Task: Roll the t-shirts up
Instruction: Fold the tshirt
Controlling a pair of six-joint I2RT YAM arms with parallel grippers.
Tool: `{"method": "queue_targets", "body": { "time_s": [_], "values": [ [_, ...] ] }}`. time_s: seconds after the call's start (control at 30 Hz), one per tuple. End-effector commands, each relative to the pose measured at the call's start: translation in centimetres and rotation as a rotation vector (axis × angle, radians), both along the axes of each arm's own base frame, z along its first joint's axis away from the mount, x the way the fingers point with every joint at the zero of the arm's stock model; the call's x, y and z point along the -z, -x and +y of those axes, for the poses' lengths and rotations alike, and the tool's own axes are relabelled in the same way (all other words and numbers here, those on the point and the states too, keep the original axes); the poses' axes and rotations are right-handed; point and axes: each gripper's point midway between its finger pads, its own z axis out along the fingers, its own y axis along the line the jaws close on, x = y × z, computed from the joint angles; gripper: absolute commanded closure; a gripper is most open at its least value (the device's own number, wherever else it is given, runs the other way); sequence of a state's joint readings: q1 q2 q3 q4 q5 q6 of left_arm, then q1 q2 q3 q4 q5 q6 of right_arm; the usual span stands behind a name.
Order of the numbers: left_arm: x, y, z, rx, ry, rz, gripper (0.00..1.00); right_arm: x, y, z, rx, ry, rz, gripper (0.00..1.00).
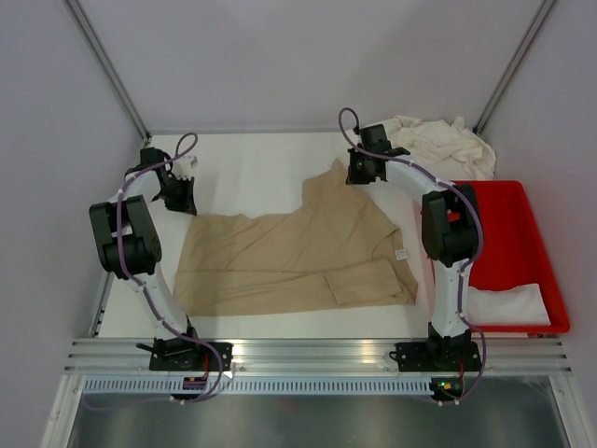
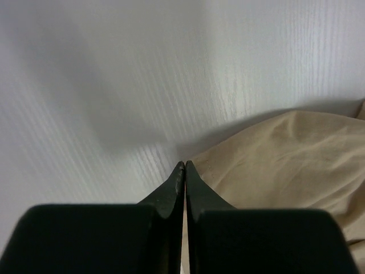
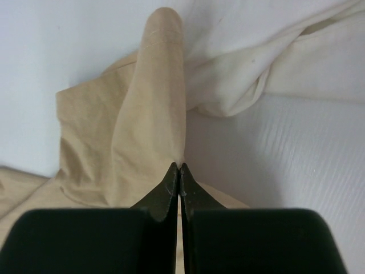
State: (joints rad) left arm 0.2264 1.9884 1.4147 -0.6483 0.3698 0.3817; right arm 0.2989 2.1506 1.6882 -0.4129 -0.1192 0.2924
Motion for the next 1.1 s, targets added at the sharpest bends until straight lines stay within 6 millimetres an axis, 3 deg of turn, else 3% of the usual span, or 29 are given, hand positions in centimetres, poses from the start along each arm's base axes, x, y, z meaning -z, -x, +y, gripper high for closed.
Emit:
{"method": "queue_targets", "body": {
  "time_s": [0.0, 0.13, 0.4, 0.6, 0.63, 0.83, 1.07],
  "values": [
    [-5.7, -1.3, -0.2, 0.013, 0.004, -0.150, 0.98, -4.2, 0.8, 0.8, 0.000, -0.079, -0.067, 1.00],
    [-6.4, 0.1, 0.1, 0.022, -0.017, -0.165, 0.98, -3.9, 4.1, -0.5, 0.011, -0.058, -0.026, 1.00],
    [-6.7, 2.5, 1.5, 0.012, -0.056, -0.167, 0.98, -4.6, 8.1, -2.1, 0.016, -0.032, -0.019, 1.00],
    [-6.9, 5.3, 1.6, 0.034, -0.067, -0.179, 0.98, -4.5, 11.8, -4.9, 0.039, 0.056, -0.001, 1.00],
    [-6.9, 5.6, 1.9, 0.029, -0.071, -0.182, 0.98, -3.5, 12.9, -5.4, 0.043, 0.077, 0.027, 1.00],
    [-6.2, 7.5, 3.2, 0.026, -0.083, -0.176, 0.98, -2.2, 16.4, -7.3, 0.078, 0.108, 0.059, 1.00],
    [-5.7, 8.6, 3.3, 0.049, -0.088, -0.174, 0.98, -0.9, 18.6, -8.5, 0.128, 0.122, 0.079, 1.00]
  ]
}}
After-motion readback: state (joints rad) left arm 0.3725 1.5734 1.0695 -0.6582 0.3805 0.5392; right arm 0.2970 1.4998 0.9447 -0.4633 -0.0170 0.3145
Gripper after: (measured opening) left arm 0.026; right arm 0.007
